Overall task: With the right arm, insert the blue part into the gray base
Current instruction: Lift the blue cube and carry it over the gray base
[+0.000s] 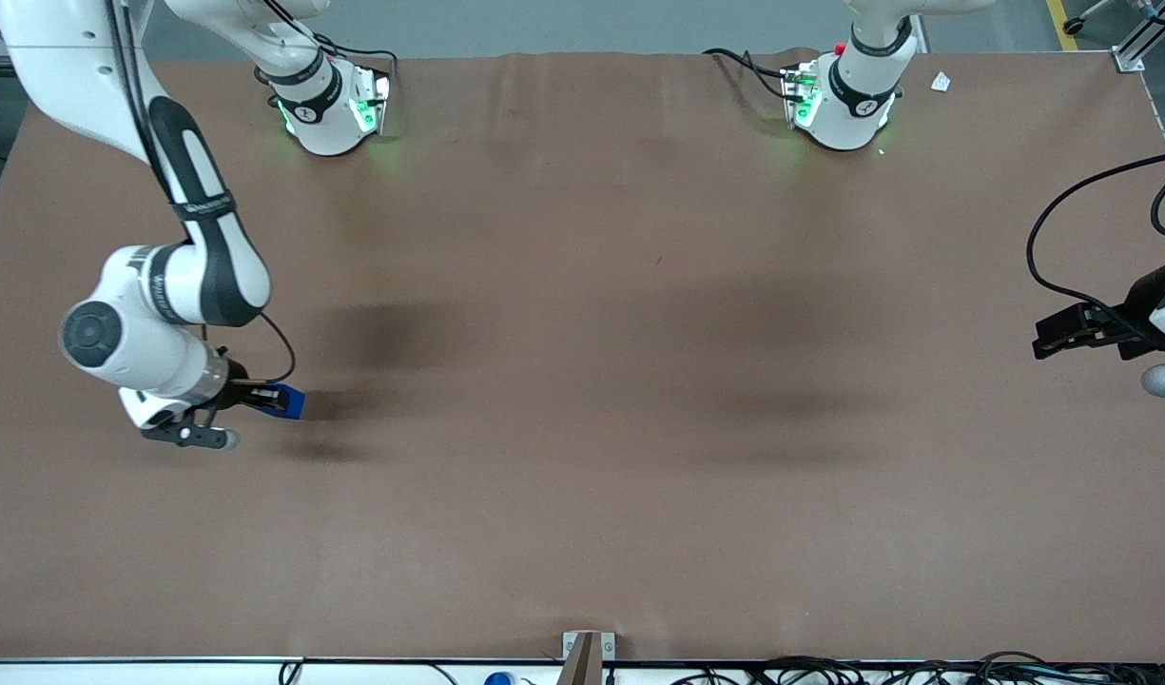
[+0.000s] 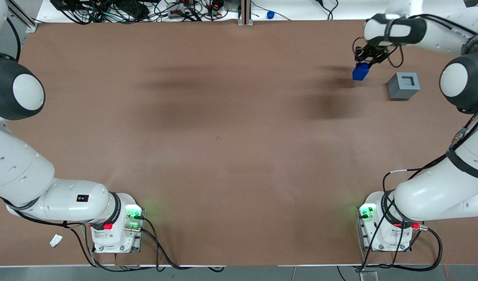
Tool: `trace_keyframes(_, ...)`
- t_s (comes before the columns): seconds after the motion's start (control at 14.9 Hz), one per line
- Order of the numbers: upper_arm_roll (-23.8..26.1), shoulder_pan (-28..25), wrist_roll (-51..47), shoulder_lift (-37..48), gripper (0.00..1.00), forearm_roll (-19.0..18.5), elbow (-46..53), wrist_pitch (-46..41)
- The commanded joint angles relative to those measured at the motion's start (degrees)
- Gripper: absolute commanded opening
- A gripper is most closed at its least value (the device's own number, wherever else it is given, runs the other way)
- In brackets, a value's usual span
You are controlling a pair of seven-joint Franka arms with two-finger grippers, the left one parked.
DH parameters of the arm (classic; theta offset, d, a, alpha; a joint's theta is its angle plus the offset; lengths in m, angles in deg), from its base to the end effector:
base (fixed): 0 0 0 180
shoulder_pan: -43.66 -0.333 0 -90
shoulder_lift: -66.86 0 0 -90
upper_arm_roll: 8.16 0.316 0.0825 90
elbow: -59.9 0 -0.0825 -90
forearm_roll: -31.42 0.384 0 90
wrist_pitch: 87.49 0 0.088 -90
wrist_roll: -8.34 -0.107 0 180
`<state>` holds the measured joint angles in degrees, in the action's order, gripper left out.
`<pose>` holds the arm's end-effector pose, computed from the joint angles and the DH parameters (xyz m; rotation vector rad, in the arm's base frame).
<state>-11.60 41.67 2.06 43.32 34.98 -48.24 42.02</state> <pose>0.6273 -0.0122 0.2862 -3.1081 0.2661 0.0588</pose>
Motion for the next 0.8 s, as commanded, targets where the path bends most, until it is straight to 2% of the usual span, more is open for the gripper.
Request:
trace_keyframes(0.0,0.7,3.0,0.6,3.5,0.17,0.7,0.2,-2.9)
trace_keyframes(0.2,0.7,5.8,1.8,6.0,0.16,0.6,0.1,-5.7)
trace_keyframes(0.47,0.7,11.4,13.5,8.1,0.16,0.5,-0.1,-7.9)
trace_keyframes(0.74,0.5,14.8,20.6,8.7,0.16,-0.2,-0.9,-7.6)
